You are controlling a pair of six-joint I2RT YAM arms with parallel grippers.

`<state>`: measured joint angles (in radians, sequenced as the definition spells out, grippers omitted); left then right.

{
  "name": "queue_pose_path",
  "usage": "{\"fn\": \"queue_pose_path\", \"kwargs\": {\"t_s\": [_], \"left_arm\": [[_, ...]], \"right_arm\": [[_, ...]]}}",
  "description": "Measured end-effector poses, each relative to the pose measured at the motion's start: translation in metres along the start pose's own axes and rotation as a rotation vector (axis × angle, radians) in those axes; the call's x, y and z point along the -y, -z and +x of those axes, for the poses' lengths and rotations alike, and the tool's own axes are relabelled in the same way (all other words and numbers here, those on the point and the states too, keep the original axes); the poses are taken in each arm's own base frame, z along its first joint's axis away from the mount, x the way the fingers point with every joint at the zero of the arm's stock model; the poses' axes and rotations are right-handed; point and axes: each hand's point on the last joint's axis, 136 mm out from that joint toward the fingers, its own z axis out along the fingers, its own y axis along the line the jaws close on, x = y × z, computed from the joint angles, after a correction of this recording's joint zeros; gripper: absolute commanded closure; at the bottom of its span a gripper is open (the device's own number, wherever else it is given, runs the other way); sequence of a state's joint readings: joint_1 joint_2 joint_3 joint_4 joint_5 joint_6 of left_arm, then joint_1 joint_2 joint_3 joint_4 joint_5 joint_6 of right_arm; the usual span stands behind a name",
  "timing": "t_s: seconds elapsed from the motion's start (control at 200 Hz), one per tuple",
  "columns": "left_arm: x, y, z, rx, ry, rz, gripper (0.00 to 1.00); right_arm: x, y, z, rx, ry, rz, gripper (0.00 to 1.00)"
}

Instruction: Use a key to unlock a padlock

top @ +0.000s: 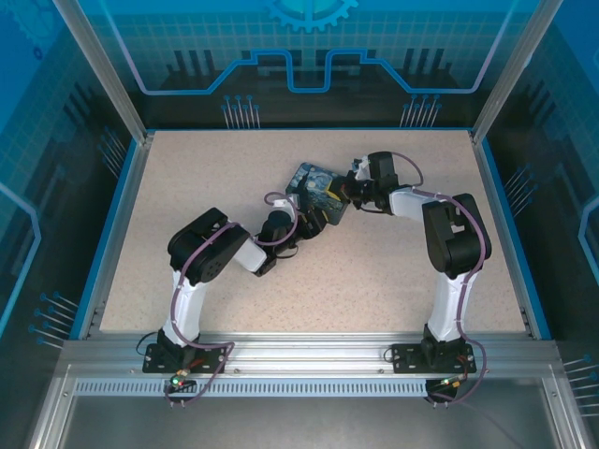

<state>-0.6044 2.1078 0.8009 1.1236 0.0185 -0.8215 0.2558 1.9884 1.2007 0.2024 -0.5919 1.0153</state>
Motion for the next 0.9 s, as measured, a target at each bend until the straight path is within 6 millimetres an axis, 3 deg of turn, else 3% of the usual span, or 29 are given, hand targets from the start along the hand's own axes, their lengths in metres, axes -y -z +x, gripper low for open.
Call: {"fn": "queue_pose_path", "kwargs": {"t_s": [0.46,0.9], "left_arm": [[-0.006,0.002,-0.003,0.009,0.015,-0.014,0.49],[-0.012,0.002,-0.009,0.001,0.02,-0.022,0.48]], "right_arm": [[0.0,0.0,0.0,-0.001,0.003,0.0,1.0],[0.0,0.0,0.0,0.0,0.003,0.0,1.0]]}}
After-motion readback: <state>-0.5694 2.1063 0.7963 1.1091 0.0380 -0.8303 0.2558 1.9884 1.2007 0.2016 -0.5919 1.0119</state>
